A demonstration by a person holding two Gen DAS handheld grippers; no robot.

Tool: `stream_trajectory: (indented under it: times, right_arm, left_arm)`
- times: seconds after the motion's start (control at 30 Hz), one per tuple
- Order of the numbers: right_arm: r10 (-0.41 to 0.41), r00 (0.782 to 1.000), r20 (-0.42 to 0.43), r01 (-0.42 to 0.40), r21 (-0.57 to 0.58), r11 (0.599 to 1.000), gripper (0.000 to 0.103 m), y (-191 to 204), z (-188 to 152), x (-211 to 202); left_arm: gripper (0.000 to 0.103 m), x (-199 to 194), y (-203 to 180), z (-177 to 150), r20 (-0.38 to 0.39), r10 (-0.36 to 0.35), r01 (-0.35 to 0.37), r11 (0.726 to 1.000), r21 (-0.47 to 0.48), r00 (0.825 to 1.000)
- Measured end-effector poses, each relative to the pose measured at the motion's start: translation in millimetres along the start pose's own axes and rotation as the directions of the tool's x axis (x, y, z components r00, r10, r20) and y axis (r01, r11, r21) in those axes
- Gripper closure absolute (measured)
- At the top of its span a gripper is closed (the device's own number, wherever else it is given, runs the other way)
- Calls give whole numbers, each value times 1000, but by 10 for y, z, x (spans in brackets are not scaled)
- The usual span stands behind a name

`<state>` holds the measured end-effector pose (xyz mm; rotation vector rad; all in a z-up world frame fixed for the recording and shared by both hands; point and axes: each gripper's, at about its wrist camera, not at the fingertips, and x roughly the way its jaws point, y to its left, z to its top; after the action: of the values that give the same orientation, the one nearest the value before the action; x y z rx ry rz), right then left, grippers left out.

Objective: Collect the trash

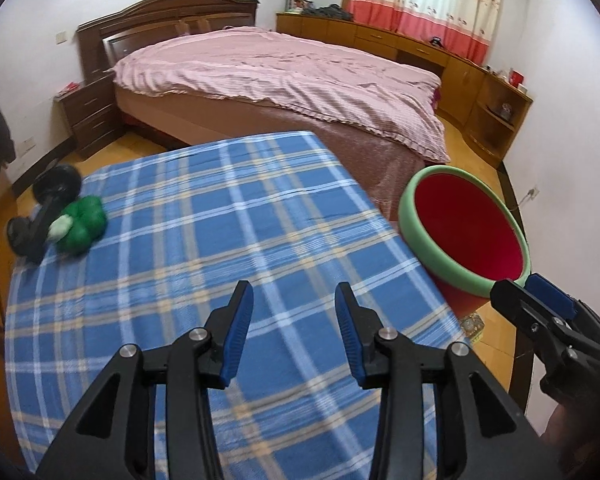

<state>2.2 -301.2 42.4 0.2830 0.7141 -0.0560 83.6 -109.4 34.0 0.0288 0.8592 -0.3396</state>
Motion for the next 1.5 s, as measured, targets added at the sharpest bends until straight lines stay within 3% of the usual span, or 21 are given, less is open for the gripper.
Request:
stream_trajectory:
  times: [0.6,1.5]
  right_arm:
    - [10,1000,8,-9,-106,994,19,541,-288,-146]
    - [-10,1000,13,11,-94,996,19,577,-307,-94]
  left_arm:
    - [60,-387,491,-434,33,89,-86,991,-102,995]
    - [60,-374,661,-504,54,123,-113,980,-163,991]
